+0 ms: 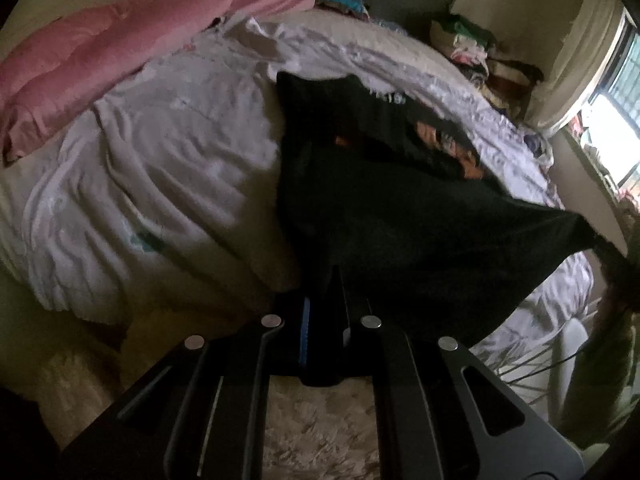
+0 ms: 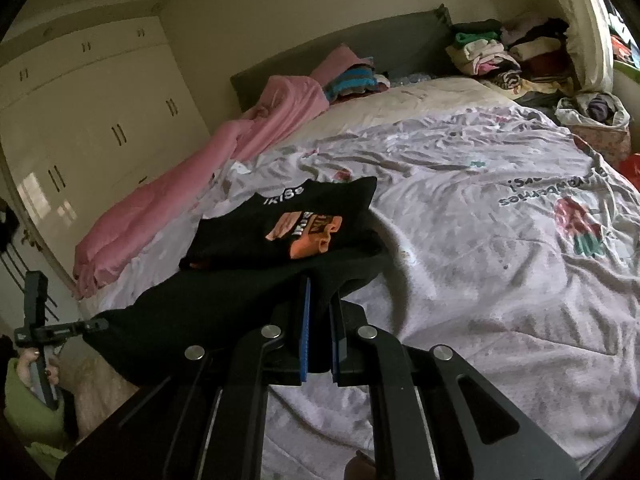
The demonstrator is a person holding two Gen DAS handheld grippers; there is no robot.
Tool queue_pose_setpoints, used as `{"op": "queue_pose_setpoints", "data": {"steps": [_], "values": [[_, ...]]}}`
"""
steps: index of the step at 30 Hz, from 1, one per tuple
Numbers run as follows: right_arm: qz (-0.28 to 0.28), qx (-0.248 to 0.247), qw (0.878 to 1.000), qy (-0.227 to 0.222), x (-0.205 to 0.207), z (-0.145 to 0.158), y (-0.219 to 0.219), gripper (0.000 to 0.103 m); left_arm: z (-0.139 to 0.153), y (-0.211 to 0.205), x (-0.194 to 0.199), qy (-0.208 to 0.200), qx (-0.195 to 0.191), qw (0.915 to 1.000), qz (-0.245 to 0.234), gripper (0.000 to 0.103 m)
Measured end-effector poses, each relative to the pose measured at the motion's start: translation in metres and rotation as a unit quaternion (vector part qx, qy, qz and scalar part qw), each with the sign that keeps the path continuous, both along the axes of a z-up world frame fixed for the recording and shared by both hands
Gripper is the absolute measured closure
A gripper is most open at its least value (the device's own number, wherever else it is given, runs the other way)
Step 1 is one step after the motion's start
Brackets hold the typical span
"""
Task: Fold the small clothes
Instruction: 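Lift the hem with both tools and fold it toward the collar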
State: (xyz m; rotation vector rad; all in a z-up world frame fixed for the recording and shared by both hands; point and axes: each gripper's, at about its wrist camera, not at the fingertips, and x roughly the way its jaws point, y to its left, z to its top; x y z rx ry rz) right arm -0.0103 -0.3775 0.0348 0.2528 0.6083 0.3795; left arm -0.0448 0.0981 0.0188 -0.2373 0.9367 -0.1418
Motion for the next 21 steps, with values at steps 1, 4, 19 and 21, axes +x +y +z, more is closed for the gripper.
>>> {"op": "queue_pose_setpoints", "data": {"steps": [1, 4, 19, 21], "values": [[-0.001, 0.002, 1.000, -0.002, 0.000, 0.001, 0.000, 0.096, 0.003, 0.000, 0.002, -0.003, -0.001, 1.0000, 0.001, 0.101], [-0.001, 0.002, 1.000, -0.009, 0.001, 0.006, 0.001, 0.096, 0.016, 0.003, 0.007, -0.020, -0.003, 0.9998, 0.007, 0.101], [-0.032, -0.011, 0.999, -0.030, 0.022, 0.026, 0.003, 0.096, 0.058, -0.001, 0.044, -0.080, 0.011, 0.9965, 0.020, 0.101], [-0.037, -0.008, 0.999, -0.031, 0.027, 0.029, 0.004, 0.096, 0.061, -0.001, 0.049, -0.083, 0.010, 0.9962, 0.022, 0.101]]}}
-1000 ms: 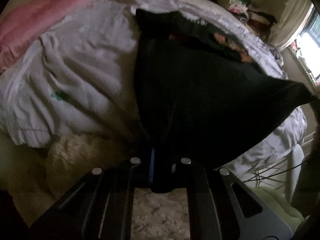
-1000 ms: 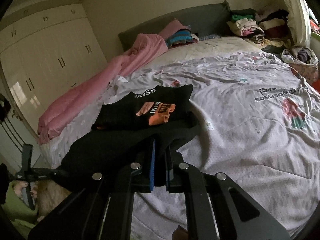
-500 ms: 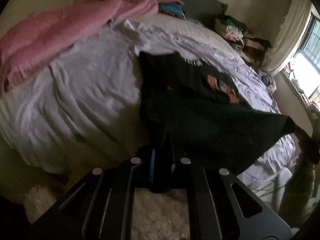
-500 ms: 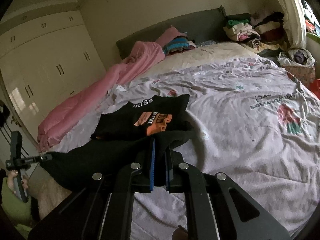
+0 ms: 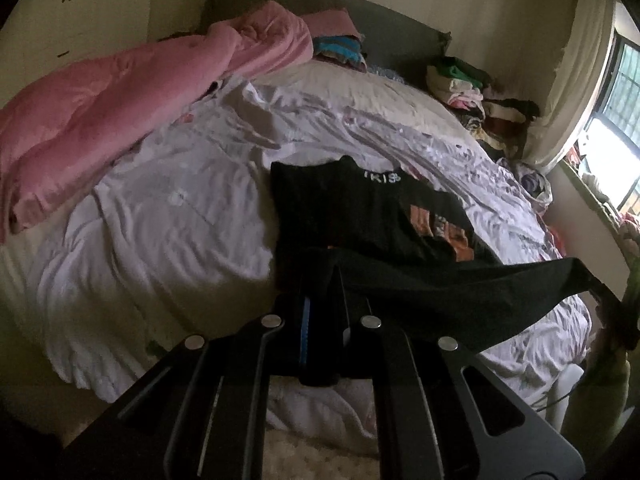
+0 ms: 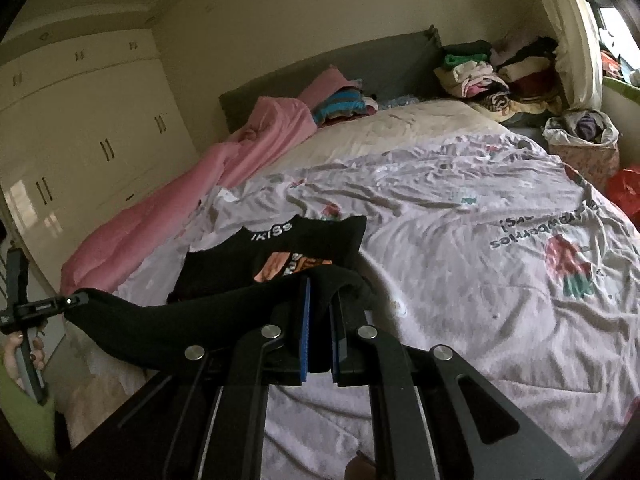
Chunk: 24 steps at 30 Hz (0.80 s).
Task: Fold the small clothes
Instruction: 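Lift the hem with both tools and fold it toward the collar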
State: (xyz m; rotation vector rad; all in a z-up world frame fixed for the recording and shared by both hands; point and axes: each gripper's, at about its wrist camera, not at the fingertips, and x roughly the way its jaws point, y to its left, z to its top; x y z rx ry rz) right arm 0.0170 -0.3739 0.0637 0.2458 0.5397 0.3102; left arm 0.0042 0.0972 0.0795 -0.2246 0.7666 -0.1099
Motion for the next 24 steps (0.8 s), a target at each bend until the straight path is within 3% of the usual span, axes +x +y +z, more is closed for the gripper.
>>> {"op": "queue_pose_setpoints", "data": {"steps": [24], "values": [[-0.013, -0.009, 1.000, -0.027, 0.046, 0.023, 0.010, 0.096, 0.016, 0.007, 0.058, -0.018, -0.009, 0.9995, 0.026, 0.101]]}}
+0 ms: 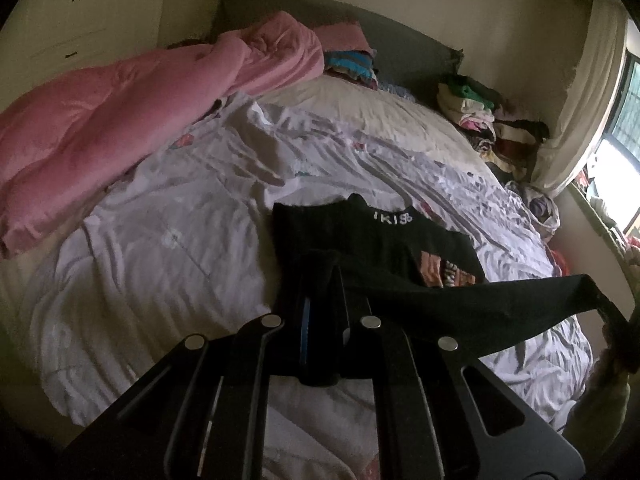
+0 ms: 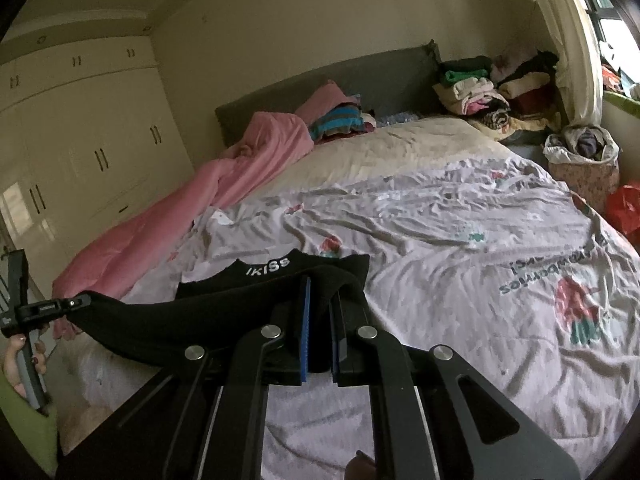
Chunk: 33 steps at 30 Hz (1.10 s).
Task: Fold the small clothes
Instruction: 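Lift the hem with both tools and fold it toward the collar, then lay the hem near the collar and open both tools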
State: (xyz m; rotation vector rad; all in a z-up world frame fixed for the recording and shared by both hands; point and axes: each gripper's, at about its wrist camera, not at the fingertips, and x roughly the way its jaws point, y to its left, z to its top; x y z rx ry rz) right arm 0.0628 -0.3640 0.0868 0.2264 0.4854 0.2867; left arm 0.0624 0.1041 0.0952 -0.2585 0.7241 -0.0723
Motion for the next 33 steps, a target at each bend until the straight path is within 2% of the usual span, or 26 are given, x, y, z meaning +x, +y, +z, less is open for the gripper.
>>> {"op": "queue_pose_setpoints", "data": {"steps": [19, 27, 33], "values": [[-0.005, -0.002, 1.000, 0.006, 0.034, 0.004, 0.006, 0.096, -0.007, 0.008, 0.043, 0.006, -0.008, 0.9998, 0.017, 0.101], [-0.009, -0.005, 1.000, 0.024, 0.071, 0.000, 0.014, 0.096, -0.017, 0.015, 0.066, 0.010, -0.009, 0.9995, 0.029, 0.101], [-0.017, -0.019, 0.998, 0.051, 0.104, -0.015, 0.020, 0.096, -0.030, 0.015, 0.088, 0.017, -0.002, 0.9990, 0.040, 0.101]]}}
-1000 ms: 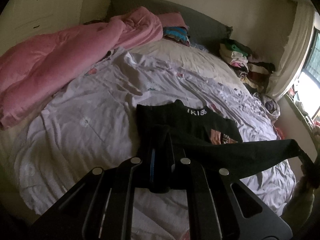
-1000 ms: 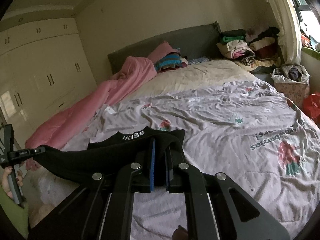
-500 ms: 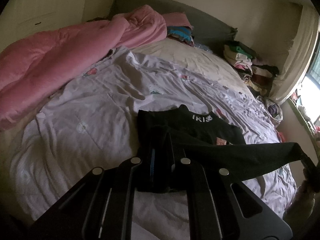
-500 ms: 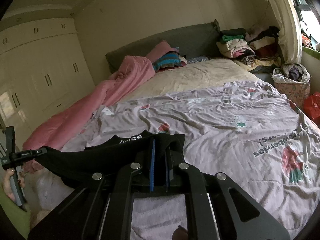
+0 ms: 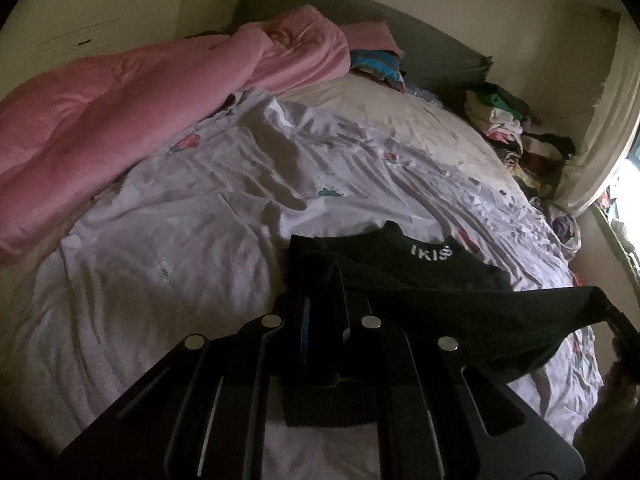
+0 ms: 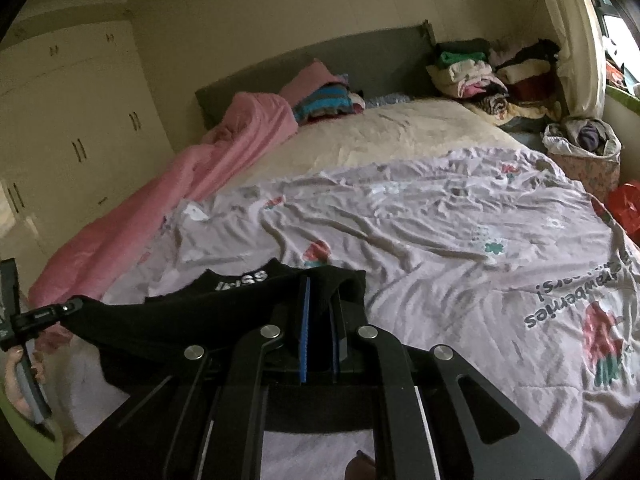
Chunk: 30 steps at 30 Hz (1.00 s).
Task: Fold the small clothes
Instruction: 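Lay the hem near the collar and open both tools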
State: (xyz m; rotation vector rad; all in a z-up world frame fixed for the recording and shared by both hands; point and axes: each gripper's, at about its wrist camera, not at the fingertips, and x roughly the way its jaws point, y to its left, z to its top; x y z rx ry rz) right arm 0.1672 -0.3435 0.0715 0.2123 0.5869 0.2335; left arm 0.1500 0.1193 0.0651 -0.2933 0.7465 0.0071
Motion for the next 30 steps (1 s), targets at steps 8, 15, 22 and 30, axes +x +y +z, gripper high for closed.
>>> {"op": "queue_pose_setpoints", "data": {"steps": [8, 15, 22, 30], "values": [[-0.019, -0.009, 0.999, 0.036, 0.035, -0.029, 0.002, 0.096, -0.026, 0.000, 0.028, 0.023, 0.002, 0.9997, 0.006, 0.100], [-0.042, -0.018, 0.998, 0.047, 0.049, -0.046, 0.004, 0.077, -0.034, 0.001, 0.035, 0.010, 0.014, 0.9997, 0.017, 0.085], [-0.048, -0.014, 0.998, 0.032, 0.037, -0.045, -0.001, 0.067, -0.026, 0.003, 0.017, -0.020, 0.022, 0.9994, 0.019, 0.063], [-0.016, -0.042, 0.998, 0.034, 0.015, -0.053, 0.013, 0.072, -0.034, -0.016, -0.008, -0.020, 0.038, 0.9988, -0.024, 0.064]]}}
